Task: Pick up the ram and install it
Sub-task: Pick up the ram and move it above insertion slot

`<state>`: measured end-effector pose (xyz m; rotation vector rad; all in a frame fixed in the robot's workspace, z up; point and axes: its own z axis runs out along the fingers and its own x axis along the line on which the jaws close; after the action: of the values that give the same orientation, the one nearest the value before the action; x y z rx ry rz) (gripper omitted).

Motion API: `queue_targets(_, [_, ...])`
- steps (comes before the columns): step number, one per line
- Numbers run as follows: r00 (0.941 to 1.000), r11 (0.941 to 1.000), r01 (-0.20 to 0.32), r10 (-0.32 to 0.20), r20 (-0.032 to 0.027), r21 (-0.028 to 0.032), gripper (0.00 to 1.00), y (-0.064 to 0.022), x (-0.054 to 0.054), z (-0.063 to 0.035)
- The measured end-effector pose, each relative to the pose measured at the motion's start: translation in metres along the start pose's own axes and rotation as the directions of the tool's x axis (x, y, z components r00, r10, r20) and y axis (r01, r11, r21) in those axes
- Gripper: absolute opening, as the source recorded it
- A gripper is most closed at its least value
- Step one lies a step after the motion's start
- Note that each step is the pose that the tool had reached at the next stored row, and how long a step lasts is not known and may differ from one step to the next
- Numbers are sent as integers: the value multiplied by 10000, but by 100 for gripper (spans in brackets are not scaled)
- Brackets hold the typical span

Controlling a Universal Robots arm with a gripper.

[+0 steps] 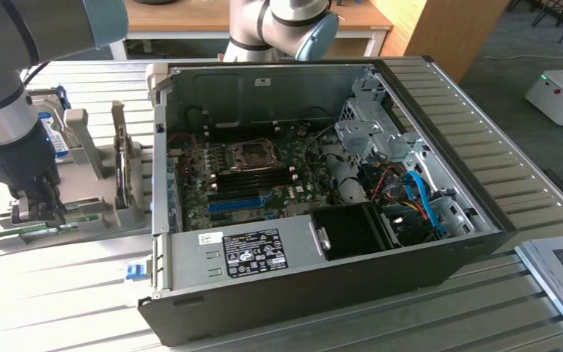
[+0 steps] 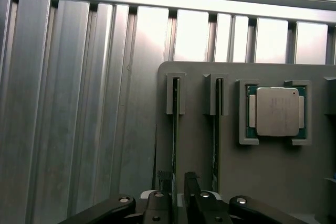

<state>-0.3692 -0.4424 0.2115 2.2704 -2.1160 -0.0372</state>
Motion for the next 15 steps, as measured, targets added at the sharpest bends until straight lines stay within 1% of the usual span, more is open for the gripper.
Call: queue_targets(15, [10000, 10000, 0, 0, 0, 0, 25, -2, 0, 32])
